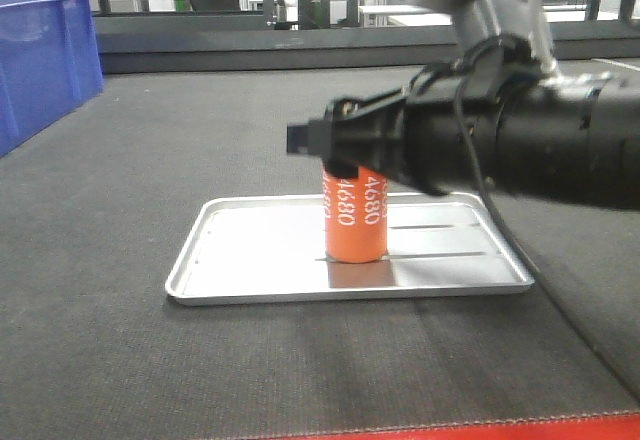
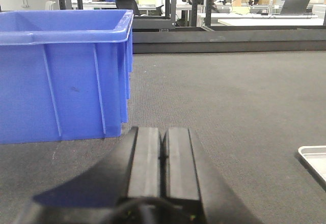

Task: Grab orange capacitor from left shelf to right conveyor
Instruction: 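Lower the cylinder upright onto the tray and open the right gripper, then lift the right gripper up away from the cylinder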

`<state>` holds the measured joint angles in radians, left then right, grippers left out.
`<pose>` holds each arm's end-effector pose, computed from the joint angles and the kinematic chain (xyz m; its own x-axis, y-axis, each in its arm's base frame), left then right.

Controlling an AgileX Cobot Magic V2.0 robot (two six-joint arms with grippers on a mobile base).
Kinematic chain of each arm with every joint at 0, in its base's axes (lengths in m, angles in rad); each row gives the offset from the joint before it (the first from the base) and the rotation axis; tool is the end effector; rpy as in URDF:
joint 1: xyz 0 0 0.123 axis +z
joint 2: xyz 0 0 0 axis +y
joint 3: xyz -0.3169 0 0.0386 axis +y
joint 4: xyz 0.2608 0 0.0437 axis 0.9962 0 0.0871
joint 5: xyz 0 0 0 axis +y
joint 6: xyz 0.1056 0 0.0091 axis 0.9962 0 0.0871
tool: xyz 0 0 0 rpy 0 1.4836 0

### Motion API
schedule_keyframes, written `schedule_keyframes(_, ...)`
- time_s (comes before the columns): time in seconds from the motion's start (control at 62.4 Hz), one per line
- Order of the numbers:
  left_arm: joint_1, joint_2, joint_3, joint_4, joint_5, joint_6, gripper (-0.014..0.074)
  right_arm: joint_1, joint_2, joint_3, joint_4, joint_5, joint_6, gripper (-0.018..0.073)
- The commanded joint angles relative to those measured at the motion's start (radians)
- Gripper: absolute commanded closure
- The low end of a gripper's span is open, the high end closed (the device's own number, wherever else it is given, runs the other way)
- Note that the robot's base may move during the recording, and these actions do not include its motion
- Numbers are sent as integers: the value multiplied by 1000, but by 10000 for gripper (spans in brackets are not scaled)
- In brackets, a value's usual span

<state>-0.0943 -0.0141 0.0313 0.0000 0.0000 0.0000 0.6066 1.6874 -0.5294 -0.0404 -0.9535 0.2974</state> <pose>0.0496 -0.0047 0.2036 0.0696 -0.0066 -0.9976 0.0942 0.9956 0.0000 0.2651 0.1882 0.1993 -0.2543 0.1527 -0.9550 -0.5483 0.7907 0.2724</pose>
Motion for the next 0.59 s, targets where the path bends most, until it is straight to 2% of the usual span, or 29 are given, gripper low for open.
schedule_keyframes(0.0,-4,10,-6,-5,-90,0,701,-5,-83,-27,1,-99,-10,-55)
schedule_keyframes(0.096,-4,10,-6,-5,-90,0,701,-5,-161,-27,1,-72,-10,-43)
schedule_keyframes(0.16,-4,10,-6,-5,-90,0,701,-5,-233,-27,1,-17,-10,46)
schedule_keyframes(0.224,-4,10,-6,-5,-90,0,701,-5,-316,-27,1,76,-10,232)
schedule_keyframes(0.305,-4,10,-6,-5,-90,0,701,-5,-428,-27,1,220,-10,534)
schedule_keyframes(0.385,-4,10,-6,-5,-90,0,701,-5,-552,-27,1,364,-10,462)
schedule_keyframes(0.465,-4,10,-6,-5,-90,0,701,-5,-677,-27,1,475,-10,476)
schedule_keyframes(0.577,-4,10,-6,-5,-90,0,701,-5,-822,-27,1,556,-10,482)
